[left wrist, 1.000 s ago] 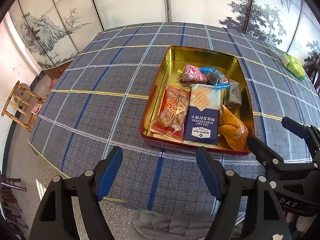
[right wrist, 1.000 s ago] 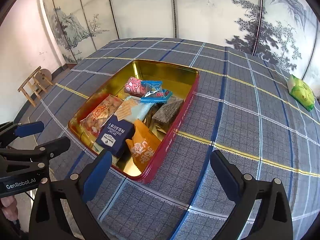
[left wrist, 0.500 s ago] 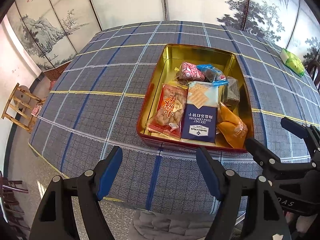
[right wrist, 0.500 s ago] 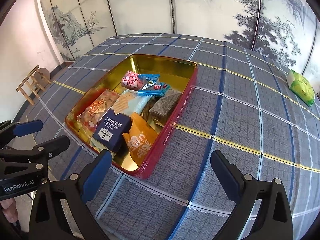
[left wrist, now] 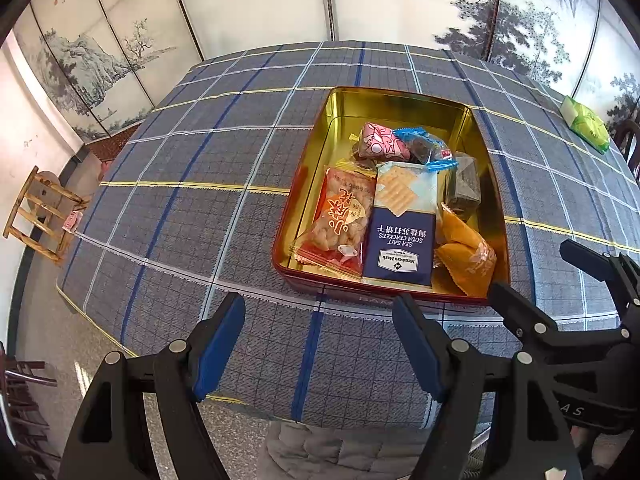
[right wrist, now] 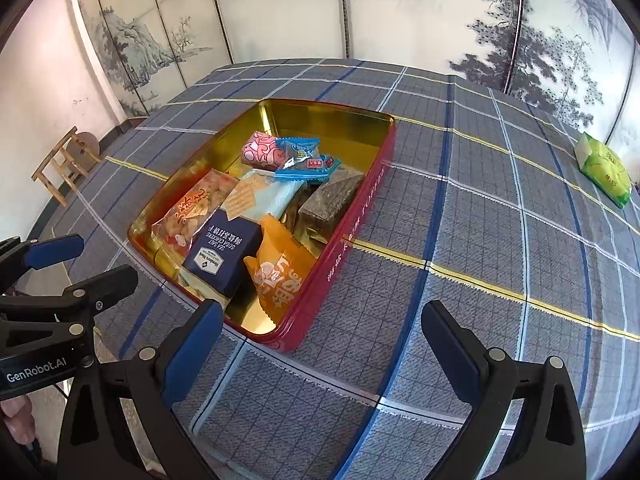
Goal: Organize snacks
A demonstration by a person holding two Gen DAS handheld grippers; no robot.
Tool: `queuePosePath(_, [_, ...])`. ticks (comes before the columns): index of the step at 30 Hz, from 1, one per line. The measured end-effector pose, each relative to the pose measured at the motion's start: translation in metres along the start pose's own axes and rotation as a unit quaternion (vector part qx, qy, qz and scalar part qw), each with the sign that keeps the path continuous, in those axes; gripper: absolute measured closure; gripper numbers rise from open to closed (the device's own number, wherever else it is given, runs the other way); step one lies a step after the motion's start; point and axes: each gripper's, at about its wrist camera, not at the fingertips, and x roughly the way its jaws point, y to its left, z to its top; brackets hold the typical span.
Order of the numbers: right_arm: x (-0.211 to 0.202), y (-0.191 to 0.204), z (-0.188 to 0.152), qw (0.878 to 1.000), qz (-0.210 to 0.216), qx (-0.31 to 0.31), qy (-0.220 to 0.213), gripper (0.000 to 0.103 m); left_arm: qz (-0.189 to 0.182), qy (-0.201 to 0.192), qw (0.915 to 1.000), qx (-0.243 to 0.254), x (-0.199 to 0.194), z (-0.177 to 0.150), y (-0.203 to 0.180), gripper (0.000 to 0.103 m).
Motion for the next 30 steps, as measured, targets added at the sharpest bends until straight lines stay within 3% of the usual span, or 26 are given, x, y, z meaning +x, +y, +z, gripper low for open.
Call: queuePosePath(30, [0.0066, -0.0002, -0.0031, 1.000, 0.001, 0.010, 0.012, 0.004, -0.012, 0.007, 0.9999, -0.005, 0.0050, -0.0017, 0.0036, 0.030])
